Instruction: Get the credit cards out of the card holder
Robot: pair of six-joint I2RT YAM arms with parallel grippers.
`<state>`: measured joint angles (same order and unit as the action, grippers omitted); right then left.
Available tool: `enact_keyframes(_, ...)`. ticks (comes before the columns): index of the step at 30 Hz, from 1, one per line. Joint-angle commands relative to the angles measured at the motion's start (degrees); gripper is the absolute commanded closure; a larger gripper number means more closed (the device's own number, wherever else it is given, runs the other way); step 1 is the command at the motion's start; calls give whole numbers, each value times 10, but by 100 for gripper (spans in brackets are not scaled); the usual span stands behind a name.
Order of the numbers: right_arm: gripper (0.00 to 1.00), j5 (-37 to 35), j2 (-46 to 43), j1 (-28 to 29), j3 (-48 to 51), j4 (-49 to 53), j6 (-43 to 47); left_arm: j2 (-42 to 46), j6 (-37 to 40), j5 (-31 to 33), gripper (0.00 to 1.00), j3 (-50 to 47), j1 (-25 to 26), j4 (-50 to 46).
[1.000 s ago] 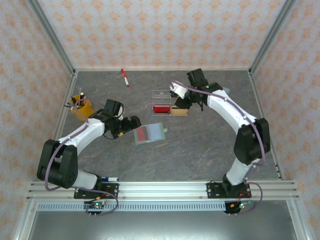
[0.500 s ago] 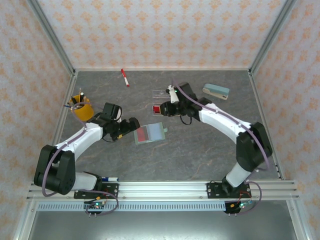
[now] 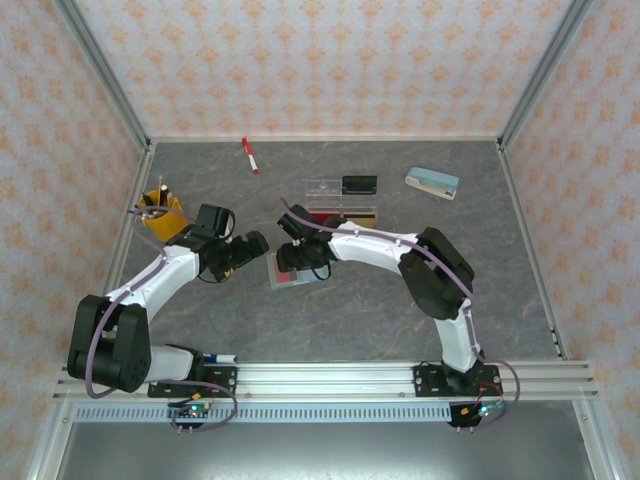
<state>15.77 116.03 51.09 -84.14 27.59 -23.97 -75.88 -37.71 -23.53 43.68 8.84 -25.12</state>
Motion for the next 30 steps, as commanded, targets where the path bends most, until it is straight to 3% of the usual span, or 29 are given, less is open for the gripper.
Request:
enact_keyframes(1,44,-37,20,-3,-25,54,-14,14,-10,-5,0,-8,-4,-9)
enact_keyframes(7,49,-49,62,-3,-52,104,8,6,-15,-82,1,-15,-4,31)
enact_keyframes(10,52,-64,76,-3,-57,122,14,-6,-19,-111,7,-17,-4,49)
enact_keyframes(17,63,-98,100,-3,-53,144,22,-45,-45,-147,27,-32,-2,111)
enact_keyframes(22,71,-72,103,-7,-28,111,24,-70,-50,-153,44,-29,5,126)
enact_keyframes(30,76,-32,98,-20,12,65,15,-104,-47,-153,61,-10,23,130)
